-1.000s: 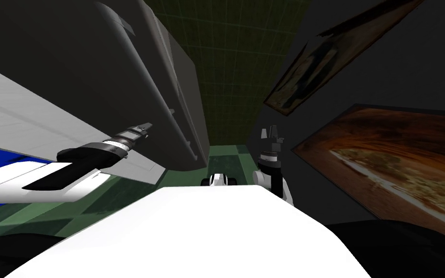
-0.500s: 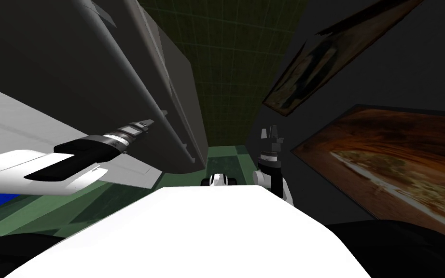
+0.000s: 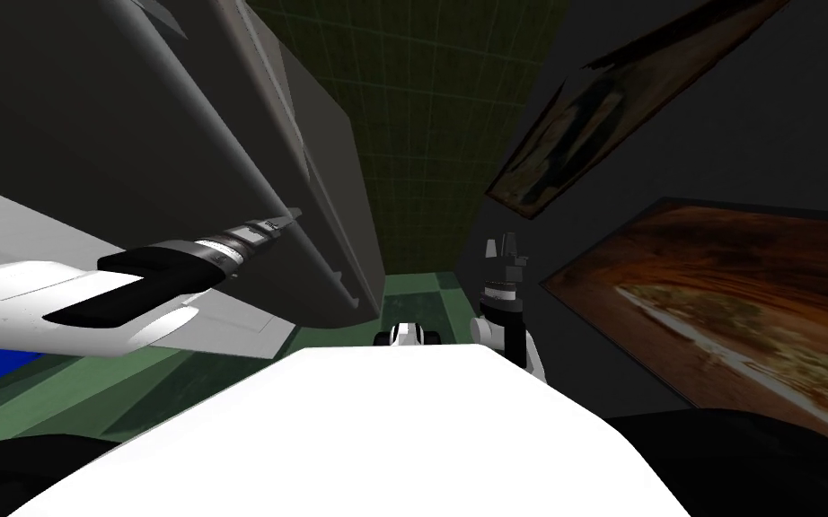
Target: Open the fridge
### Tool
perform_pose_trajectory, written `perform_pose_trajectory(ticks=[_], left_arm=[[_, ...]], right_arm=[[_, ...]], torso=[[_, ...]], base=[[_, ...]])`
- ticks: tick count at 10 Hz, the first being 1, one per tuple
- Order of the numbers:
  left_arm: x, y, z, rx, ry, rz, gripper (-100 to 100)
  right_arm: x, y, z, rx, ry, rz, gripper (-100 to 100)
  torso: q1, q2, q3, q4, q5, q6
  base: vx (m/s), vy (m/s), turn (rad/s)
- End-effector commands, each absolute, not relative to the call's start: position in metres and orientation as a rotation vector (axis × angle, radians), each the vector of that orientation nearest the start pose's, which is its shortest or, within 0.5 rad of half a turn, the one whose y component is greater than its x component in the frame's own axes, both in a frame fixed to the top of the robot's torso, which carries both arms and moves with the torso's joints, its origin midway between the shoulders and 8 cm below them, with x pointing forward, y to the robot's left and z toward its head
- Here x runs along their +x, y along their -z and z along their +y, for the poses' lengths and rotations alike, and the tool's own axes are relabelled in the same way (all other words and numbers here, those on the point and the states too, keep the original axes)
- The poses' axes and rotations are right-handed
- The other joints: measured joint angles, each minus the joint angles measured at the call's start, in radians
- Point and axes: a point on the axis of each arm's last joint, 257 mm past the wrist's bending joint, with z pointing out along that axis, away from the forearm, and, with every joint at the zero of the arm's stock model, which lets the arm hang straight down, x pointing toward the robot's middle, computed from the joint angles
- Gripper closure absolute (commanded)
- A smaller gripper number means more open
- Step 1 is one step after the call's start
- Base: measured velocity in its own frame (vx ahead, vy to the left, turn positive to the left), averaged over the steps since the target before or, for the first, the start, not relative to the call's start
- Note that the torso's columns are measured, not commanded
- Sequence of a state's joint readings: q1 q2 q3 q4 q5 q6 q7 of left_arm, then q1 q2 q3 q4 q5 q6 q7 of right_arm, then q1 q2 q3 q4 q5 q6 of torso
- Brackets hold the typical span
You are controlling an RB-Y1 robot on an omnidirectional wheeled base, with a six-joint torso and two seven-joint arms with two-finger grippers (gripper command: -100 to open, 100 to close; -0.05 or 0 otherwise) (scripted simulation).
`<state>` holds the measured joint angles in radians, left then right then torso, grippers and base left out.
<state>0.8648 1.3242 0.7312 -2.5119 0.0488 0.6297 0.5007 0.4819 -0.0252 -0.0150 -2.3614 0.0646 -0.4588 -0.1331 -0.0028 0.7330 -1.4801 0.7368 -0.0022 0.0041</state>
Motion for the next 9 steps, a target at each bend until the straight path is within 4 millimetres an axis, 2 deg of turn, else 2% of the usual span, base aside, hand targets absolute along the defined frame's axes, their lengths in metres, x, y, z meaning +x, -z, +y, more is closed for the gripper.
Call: perform_pose_trajectory(ticks=[1,6,7,9], left_arm=[[0.407,-0.043,0.432,-0.619,0.356,1.537,-100],[0.416,-0.044,0.498,-0.709,0.262,1.490,-100],[0.416,-0.043,0.502,-0.715,0.255,1.487,-100],[0.417,-0.044,0.530,-0.754,0.215,1.466,-100]], right_arm=[[0.335,-0.058,-0.269,0.602,-1.389,0.599,0],[0.335,-0.058,-0.269,0.602,-1.389,0.599,0],[0.335,-0.058,-0.269,0.602,-1.389,0.599,0],[0.335,-0.058,-0.269,0.602,-1.389,0.599,0]], torso=[[0.001,0.002,0.001,0.000,0.001,-0.002],[0.003,0.006,0.005,0.002,0.002,-0.004],[0.003,0.004,0.003,0.001,0.002,-0.004],[0.005,0.001,0.001,0.000,0.003,-0.004]], base=[[-0.040,-0.002,-0.166],[-0.118,-0.019,-0.267],[-0.066,-0.020,-0.106],[-0.065,-0.018,-0.208]])
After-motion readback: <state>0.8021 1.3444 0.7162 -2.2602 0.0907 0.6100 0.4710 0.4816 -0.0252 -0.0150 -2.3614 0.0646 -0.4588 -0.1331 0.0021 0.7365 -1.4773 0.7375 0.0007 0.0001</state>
